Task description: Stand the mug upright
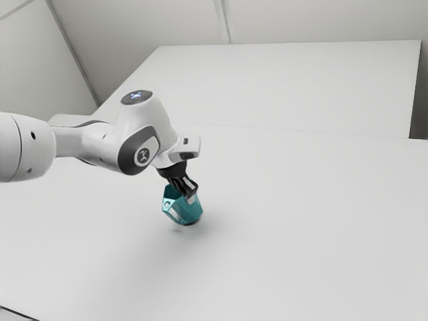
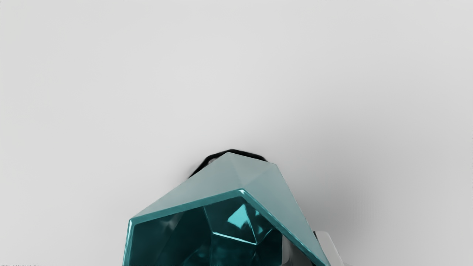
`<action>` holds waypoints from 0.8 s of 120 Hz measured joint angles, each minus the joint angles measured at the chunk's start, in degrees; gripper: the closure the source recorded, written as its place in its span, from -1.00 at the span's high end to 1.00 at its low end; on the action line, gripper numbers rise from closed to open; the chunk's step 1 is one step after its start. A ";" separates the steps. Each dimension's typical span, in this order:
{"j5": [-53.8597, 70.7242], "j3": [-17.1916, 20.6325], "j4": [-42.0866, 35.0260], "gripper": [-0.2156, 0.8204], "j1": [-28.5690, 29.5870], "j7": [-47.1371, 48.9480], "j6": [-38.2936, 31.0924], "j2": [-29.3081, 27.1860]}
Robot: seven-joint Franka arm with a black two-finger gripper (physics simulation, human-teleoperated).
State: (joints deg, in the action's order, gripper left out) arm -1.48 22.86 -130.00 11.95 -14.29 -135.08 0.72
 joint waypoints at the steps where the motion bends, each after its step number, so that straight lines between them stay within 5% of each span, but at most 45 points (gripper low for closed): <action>1: 0.00 -0.01 0.00 -0.93 -0.03 0.17 -0.04 0.04; 12: -0.14 -0.02 -0.01 -0.84 -0.29 1.72 -0.34 0.16; 53: -0.76 1.11 -0.01 0.08 0.47 4.93 -0.63 -0.24; 80: -0.80 1.95 1.15 0.39 1.11 6.16 1.30 -3.89; 96: -0.85 1.91 8.14 0.48 0.24 6.62 7.13 -4.18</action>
State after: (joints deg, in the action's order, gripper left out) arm -2.33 24.77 -121.86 12.19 -7.67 -127.96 -3.46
